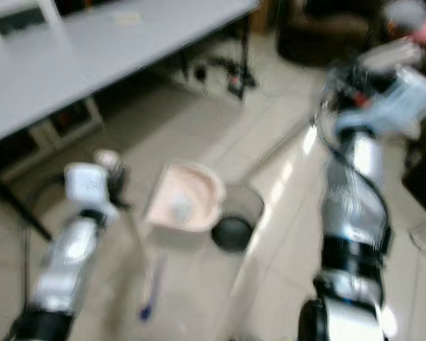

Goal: Sweep floor

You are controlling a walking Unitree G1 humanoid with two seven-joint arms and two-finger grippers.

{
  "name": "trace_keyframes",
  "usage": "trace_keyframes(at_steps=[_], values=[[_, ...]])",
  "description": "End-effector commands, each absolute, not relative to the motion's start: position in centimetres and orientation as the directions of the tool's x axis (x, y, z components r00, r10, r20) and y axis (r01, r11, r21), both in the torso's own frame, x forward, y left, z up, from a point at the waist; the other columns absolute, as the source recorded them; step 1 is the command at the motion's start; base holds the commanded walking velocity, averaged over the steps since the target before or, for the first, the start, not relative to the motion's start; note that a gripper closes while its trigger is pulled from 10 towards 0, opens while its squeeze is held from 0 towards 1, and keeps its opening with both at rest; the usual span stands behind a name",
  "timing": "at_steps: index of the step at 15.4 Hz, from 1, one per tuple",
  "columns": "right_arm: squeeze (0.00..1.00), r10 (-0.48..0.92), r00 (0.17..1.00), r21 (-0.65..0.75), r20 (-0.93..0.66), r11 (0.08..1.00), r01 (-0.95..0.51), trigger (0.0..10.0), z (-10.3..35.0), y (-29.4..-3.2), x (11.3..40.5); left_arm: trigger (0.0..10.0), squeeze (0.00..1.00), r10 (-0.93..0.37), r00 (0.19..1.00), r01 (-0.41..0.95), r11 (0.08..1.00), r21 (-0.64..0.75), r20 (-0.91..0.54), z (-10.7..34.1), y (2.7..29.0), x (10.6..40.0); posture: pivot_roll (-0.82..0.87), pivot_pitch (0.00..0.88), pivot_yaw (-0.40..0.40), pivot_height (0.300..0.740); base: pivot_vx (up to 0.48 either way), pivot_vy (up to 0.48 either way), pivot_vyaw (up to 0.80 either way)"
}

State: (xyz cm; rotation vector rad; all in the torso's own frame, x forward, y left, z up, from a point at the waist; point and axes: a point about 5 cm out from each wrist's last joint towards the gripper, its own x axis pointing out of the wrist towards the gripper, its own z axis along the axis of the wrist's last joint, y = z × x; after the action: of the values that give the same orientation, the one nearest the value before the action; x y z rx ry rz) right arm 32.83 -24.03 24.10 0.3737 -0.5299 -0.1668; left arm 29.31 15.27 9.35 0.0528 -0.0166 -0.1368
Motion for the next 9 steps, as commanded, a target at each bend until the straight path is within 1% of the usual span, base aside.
trace_keyframes(at_steps=[1, 7, 8, 9], values=[[0.00, -0.234, 0.805, 0.401, 0.546, 0.916, -0.006, 10.0, 26.32, -23.31, 32.60, 10.0, 0.00, -0.122, 0.991, 0.117, 0.991, 0.072, 0.062, 10.47, 16.06, 29.61, 0.00, 0.002, 0.029, 0.740, 0.435, 0.000, 0.00], [0.00, -0.242, 0.803, 0.412, 0.544, 0.911, -0.004, 10.0, 26.12, -23.67, 32.33, 10.0, 0.00, -0.133, 0.990, 0.128, 0.989, 0.077, 0.058, 10.39, 16.01, 29.62, 0.00, 0.006, 0.033, 0.740, 0.434, 0.000, -0.80], [0.00, -0.243, 0.803, 0.413, 0.543, 0.911, -0.004, 10.0, 26.11, -23.67, 32.31, 10.0, 0.00, -0.134, 0.989, 0.129, 0.989, 0.076, 0.057, 10.37, 16.01, 29.60, 0.00, 0.006, 0.033, 0.740, 0.431, 0.000, -0.62], [0.00, -0.245, 0.803, 0.417, 0.542, 0.909, -0.004, 10.0, 26.07, -23.67, 32.28, 10.0, 0.00, -0.135, 0.989, 0.131, 0.989, 0.076, 0.057, 10.35, 16.02, 29.57, 0.00, 0.007, 0.033, 0.740, 0.435, 0.000, 0.00]])
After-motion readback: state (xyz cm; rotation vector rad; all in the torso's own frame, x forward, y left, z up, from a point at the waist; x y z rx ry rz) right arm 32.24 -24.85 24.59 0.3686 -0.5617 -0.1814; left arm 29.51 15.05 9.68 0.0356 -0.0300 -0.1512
